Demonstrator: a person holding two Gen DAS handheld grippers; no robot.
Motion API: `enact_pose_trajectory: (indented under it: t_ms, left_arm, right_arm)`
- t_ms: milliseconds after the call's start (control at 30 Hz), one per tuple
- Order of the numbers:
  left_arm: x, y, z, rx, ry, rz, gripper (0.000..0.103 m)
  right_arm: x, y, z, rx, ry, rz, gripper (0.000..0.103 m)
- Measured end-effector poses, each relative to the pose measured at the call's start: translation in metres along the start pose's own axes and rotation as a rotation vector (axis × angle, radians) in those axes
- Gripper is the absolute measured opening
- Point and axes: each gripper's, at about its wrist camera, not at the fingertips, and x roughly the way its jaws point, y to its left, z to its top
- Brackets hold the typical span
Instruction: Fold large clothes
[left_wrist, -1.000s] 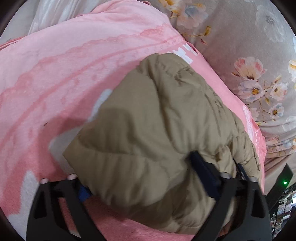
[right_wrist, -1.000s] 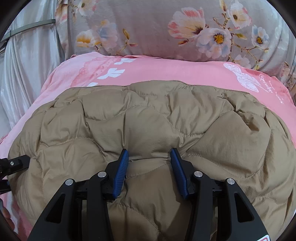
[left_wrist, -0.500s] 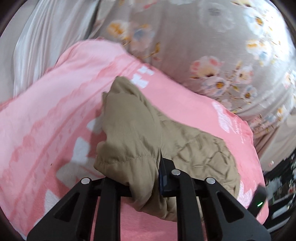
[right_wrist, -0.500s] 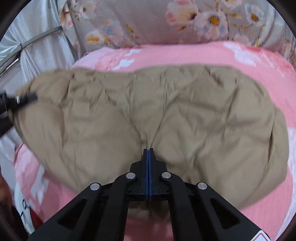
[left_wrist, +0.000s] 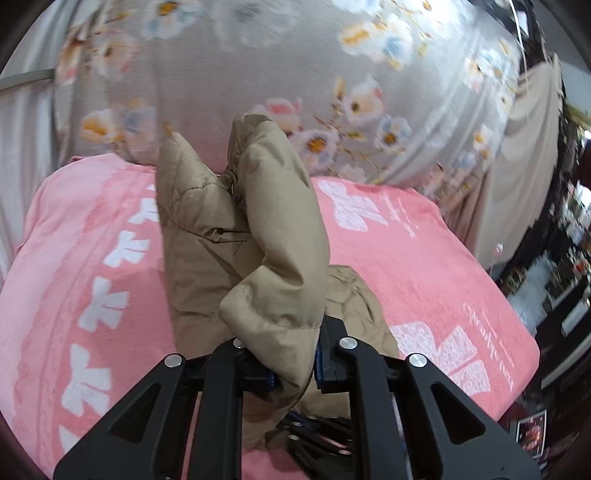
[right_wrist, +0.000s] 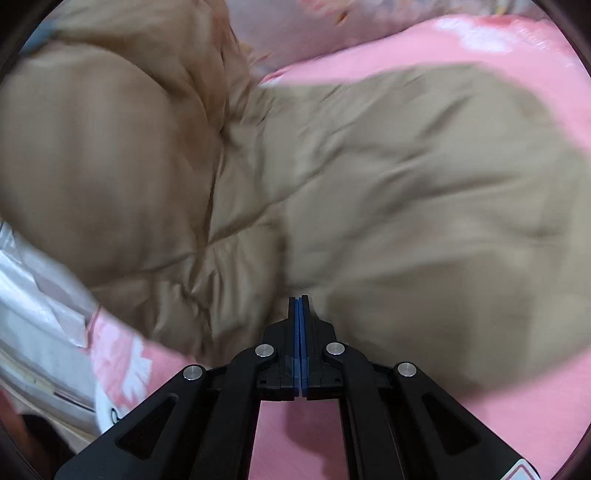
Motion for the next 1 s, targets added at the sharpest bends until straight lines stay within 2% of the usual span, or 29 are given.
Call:
enact_pose_trajectory:
  t_ms: [100,233,267,433,567,600,667,733,767,800,833,867,900,967,1000]
  left_arm:
    - [0.036,-0.03,-0.006,0.038,0.067,-0.026,0.013]
    - [0.087,-0.058,-0.026,0.058,0.186,-0.055,0.013]
    - [0.103,-0.065,-0.034,0.067,0.225,-0.06,0.013]
    - [0.138,-0.088,-0.065,0.113,0.305,-0.046,0.014]
    - [0.152,-0.099,-0.082,0.135,0.348,-0.035,0.015]
    - [0.15,-0.1,-0.083,0.139,0.346,-0.033,0.015]
    - [0.137,-0.1,-0.08,0.118,0.329,-0.063,0.022]
    - [0.117,-0.094,-0.073,0.08,0.307,-0.125,0.044]
    - [0.107,-0.092,-0.07,0.066,0.294,-0.148,0.05]
    - [0.091,-0.085,-0.065,0.041,0.27,-0.18,0.062]
    - [0.076,-0.078,-0.059,0.015,0.243,-0.192,0.072]
    - [0.057,-0.066,-0.051,-0.023,0.198,-0.205,0.075]
    - [0.046,-0.058,-0.044,-0.051,0.168,-0.218,0.079]
    - [0.027,-0.037,-0.027,-0.1,0.11,-0.189,0.082]
    - [0.021,-0.025,-0.017,-0.112,0.08,-0.123,0.082]
  right_arm:
    - [-0.048,-0.029,0.001,-0.005,-0.069,-0.169,0.002]
    - [-0.088,-0.063,-0.001,0.02,-0.128,-0.333,0.002]
    - [-0.094,-0.07,-0.002,0.031,-0.136,-0.351,0.002]
    - [-0.106,-0.094,-0.004,0.087,-0.146,-0.383,0.005]
    - [-0.116,-0.105,-0.006,0.113,-0.148,-0.369,0.006]
    - [-0.12,-0.108,-0.003,0.116,-0.155,-0.356,0.006]
    - [-0.129,-0.116,0.006,0.114,-0.177,-0.326,0.008]
    - [-0.137,-0.114,0.016,0.102,-0.197,-0.311,0.009]
    - [-0.143,-0.11,0.022,0.092,-0.212,-0.298,0.01]
    - [-0.146,-0.107,0.028,0.086,-0.223,-0.286,0.011]
    - [-0.151,-0.103,0.034,0.077,-0.239,-0.261,0.018]
    - [-0.153,-0.101,0.04,0.073,-0.25,-0.243,0.032]
    - [-0.156,-0.097,0.048,0.071,-0.267,-0.218,0.038]
    - [-0.157,-0.09,0.061,0.073,-0.279,-0.182,0.042]
    - [-0.155,-0.084,0.071,0.069,-0.278,-0.143,0.042]
